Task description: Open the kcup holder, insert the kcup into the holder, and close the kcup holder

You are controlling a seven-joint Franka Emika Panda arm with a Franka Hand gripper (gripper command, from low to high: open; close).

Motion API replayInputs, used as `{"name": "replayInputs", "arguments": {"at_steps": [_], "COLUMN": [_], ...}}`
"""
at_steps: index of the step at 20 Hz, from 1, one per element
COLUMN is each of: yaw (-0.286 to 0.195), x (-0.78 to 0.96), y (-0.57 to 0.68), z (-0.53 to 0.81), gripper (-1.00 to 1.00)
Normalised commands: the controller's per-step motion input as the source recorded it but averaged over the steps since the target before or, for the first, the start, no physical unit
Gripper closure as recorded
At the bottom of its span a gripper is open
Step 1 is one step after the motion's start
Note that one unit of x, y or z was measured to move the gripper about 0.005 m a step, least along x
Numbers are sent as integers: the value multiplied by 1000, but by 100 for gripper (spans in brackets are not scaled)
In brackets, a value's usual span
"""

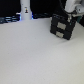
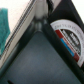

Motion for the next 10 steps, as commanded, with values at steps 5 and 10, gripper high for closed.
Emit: {"name": "replayInputs", "arguments": {"at_steps": [5,10], "yaw": [3,61], "x": [24,220], "y": [4,580], "z": [32,0], "gripper": [-100,-100]}}
